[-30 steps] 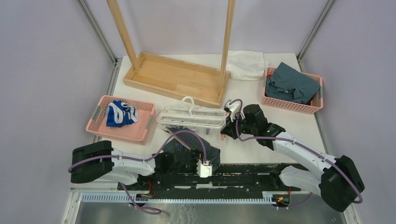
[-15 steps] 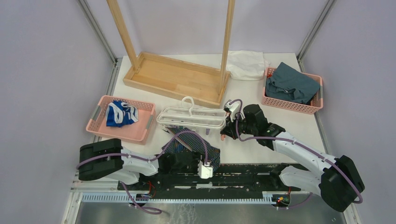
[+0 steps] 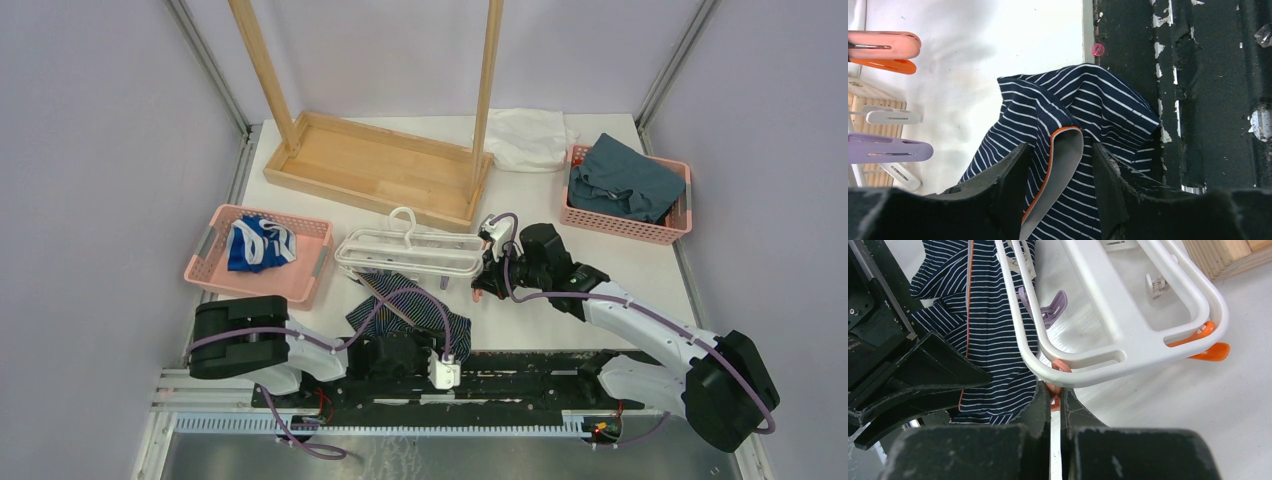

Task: Clip the underwear to the hanger

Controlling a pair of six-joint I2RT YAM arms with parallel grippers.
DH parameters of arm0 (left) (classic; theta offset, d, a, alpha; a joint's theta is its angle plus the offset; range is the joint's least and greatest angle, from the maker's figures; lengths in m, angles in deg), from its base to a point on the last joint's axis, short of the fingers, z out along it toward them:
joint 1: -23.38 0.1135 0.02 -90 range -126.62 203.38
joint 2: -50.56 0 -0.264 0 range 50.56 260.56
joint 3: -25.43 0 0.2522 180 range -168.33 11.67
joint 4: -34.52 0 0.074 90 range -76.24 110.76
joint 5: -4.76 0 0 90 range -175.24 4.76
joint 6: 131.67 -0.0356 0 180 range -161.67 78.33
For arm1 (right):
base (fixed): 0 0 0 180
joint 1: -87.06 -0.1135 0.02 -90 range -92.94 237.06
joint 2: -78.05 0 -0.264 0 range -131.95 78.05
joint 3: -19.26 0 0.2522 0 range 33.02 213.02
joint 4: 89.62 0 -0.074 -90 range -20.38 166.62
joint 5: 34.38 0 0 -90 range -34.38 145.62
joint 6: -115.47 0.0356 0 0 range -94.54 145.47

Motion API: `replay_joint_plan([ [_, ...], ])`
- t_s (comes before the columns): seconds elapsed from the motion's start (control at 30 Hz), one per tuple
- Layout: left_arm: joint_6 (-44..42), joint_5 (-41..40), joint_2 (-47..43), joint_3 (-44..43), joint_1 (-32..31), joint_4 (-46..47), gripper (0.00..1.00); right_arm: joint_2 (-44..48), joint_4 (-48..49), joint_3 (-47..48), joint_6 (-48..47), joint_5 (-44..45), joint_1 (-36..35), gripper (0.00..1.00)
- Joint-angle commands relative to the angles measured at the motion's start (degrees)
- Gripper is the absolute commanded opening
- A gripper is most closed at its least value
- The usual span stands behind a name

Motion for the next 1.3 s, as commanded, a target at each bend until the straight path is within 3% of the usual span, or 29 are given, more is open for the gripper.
replay_joint_plan([
  [0.0, 1.5, -3.9, 0.7, -0.6, -0.8, 5.7, 0.53, 0.8, 3.5, 1.5, 0.0, 0.4, 0.0, 0.01],
  [0.3, 1.8, -5.7, -5.6, 0.5, -0.8, 1.8, 0.45, 0.4, 3.9, 1.5, 0.2, 0.0, 0.0, 0.01],
  [0.53, 1.4, -7.4, -5.2, 0.3, -0.8, 1.8, 0.41, 0.4, 4.1, 1.5, 0.4, -0.2, 0.0, 0.01],
  [0.63, 1.6, -7.7, -4.2, 0.0, -0.8, 2.2, 0.45, 0.6, 3.9, 1.4, 0.3, -0.2, 0.0, 0.01],
  [0.77, 1.9, -8.8, -3.0, 0.5, -0.8, 4.8, 0.58, 0.6, 3.8, 1.4, 0.3, -0.2, 0.0, 0.01],
  [0.87, 1.8, -9.6, -2.5, 0.3, -0.7, 5.9, 0.59, 0.5, 3.9, 1.4, 0.4, -0.2, 0.0, 0.01],
  [1.17, 1.6, -10.3, -0.7, -2.4, -0.7, 6.0, 0.32, 0.8, 3.7, 1.6, 0.5, -0.3, 0.0, 0.01],
  [1.27, 1.3, -9.4, -2.1, -3.1, -0.7, 3.7, 0.15, 0.8, 3.7, 1.6, 0.4, -0.2, 0.0, 0.01],
])
